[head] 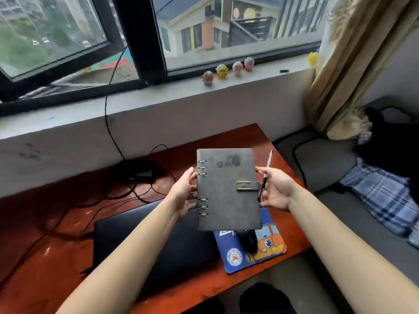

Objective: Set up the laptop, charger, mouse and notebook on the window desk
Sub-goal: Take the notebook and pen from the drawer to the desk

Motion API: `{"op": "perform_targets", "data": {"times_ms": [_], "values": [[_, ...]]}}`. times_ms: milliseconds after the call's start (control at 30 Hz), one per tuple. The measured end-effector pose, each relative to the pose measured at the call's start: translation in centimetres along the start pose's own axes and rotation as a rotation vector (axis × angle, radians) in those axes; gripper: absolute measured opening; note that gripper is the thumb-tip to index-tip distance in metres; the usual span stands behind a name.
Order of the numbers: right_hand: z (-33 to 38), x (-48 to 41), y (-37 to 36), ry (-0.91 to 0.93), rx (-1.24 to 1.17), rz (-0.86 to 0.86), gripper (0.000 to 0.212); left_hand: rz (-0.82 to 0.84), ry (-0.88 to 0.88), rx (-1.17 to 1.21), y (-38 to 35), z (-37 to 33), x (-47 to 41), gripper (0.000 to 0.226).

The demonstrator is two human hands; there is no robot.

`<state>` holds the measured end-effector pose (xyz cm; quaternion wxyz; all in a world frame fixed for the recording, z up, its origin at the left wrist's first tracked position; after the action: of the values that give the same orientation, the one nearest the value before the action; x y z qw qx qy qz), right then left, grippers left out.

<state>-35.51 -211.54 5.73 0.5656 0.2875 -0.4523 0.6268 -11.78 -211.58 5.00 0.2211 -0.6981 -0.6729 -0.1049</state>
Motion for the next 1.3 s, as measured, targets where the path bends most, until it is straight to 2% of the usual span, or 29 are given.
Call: {"op": "perform_targets", "data": {"times_ms": [167, 467, 567, 733, 900, 967, 1033, 1100, 1200, 1300], "values": [[2.9, -4.0, 4.3, -0.047, -0.054, -0.084, 0.041, -0.039, 0.070, 0.028, -3.3, 1.2, -6.5, 0.042], [11.3, -13.3, 11.8, -0.073, 0.072, -0.263, 0.024, -0.182, 0.179, 0.030, -9.9, 4.8, -16.7, 0.041], [12.4, -16.6, 13.6, -0.109, 0.098, -0.269, 0.030, -0.226, 0.217, -0.001, -11.7, 5.6, -18.9, 0.046], [13.0, -19.9, 15.6, -0.071, 0.259, -0.290, 0.045, -0.249, 0.257, -0.008, -13.3, 7.7, -20.6, 0.047], [12.2, -20.9, 15.9, -0.028, 0.402, -0.269, 0.045, -0.246, 0.256, 0.057, -14.6, 9.0, -20.2, 0.045], [12.1, -21.0, 16.2, -0.017, 0.412, -0.249, 0.046, -0.232, 0.255, 0.059, -14.4, 9.0, -19.7, 0.050], [12.1, -20.8, 16.5, -0.017, 0.377, -0.247, 0.048, -0.241, 0.270, 0.040, -13.9, 8.4, -18.8, 0.067], [12.0, -20.3, 16.9, -0.019, 0.272, -0.266, 0.043, -0.220, 0.261, -0.012, -13.3, 7.7, -18.1, 0.076], [11.1, -19.0, 17.3, 0.004, 0.122, -0.333, 0.028, -0.210, 0.199, -0.179, -11.7, 6.6, -17.1, 0.073], [9.4, -18.1, 17.3, 0.061, 0.056, -0.409, 0.018, -0.133, 0.057, -0.720, -9.0, 6.5, -15.5, 0.067]]}}
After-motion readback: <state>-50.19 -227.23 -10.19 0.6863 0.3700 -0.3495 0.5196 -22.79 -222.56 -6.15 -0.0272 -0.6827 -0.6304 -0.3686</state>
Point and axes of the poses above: each hand's wrist, its own x-axis away from the middle knuckle, its own y-axis out of the back of the hand, z = x × y, the point moved 6 cm from there along -x, towards the middle knuckle, and after that the axes turned 14 degrees about -y, right-handed, at the moved point
